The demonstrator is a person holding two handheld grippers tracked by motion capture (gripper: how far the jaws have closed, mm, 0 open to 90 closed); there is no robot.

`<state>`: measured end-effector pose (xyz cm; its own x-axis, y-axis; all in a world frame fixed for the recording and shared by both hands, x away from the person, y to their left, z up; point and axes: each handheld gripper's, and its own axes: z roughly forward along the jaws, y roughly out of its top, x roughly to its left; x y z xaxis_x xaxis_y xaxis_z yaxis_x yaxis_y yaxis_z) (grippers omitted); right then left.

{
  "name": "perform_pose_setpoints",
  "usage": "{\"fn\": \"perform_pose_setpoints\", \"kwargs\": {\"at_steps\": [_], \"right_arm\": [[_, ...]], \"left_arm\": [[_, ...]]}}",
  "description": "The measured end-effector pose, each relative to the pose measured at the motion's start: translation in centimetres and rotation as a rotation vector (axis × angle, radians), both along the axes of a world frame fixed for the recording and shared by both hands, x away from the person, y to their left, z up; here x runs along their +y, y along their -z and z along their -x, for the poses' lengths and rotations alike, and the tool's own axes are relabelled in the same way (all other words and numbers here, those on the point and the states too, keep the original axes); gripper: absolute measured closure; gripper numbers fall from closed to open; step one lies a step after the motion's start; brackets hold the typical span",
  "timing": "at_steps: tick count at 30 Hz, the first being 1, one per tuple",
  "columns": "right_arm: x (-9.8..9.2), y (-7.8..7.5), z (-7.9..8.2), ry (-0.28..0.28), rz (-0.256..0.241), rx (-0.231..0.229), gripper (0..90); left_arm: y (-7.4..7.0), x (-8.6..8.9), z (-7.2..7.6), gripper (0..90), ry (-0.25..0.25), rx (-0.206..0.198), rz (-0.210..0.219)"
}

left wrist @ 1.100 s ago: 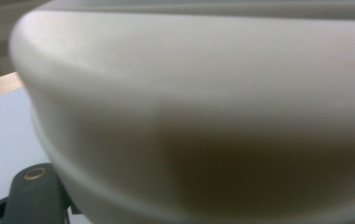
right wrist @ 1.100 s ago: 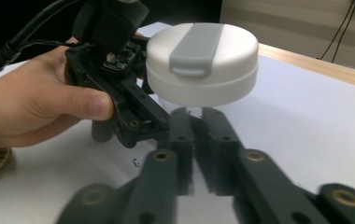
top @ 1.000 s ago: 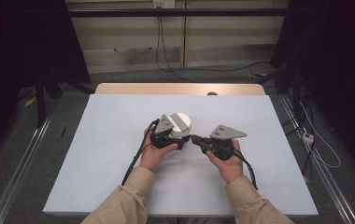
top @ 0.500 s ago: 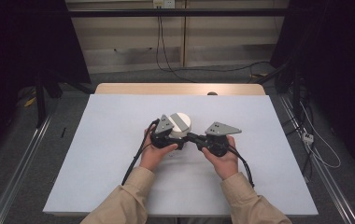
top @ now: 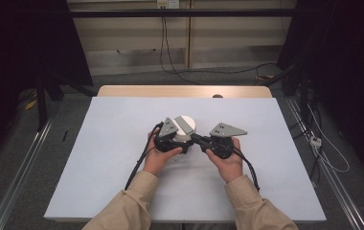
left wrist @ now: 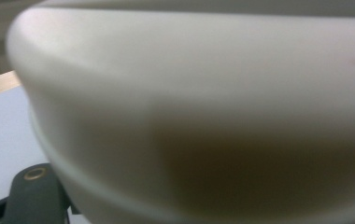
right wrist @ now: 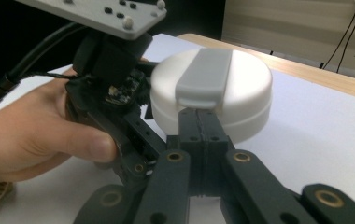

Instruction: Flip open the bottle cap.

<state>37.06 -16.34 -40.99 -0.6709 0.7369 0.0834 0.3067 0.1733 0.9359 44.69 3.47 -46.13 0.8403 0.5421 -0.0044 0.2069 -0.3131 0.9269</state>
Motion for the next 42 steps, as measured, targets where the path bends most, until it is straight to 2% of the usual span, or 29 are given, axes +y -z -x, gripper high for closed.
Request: {"fn": "perform_pose_setpoints", "kwargs": {"at_steps": [9, 28, 42], "right_arm": [[0.3, -0.9, -0.4, 0.012, -0.023, -0.022, 90.0], [1.3, -2.6, -1.7, 0.015, 0.000, -0.048, 90.0], [2.0, -3.1, -2.6, 0.020, 0.024, -0.054, 90.0]], "left_arm": [[0.0, 0.0, 0.0, 18.6, 0.004, -0.001, -0.005], [0.0, 0.0, 0.0, 18.6, 0.002, 0.002, 0.003], [0.0, 0.0, 0.0, 18.6, 0.001, 0.005, 0.009]]}}
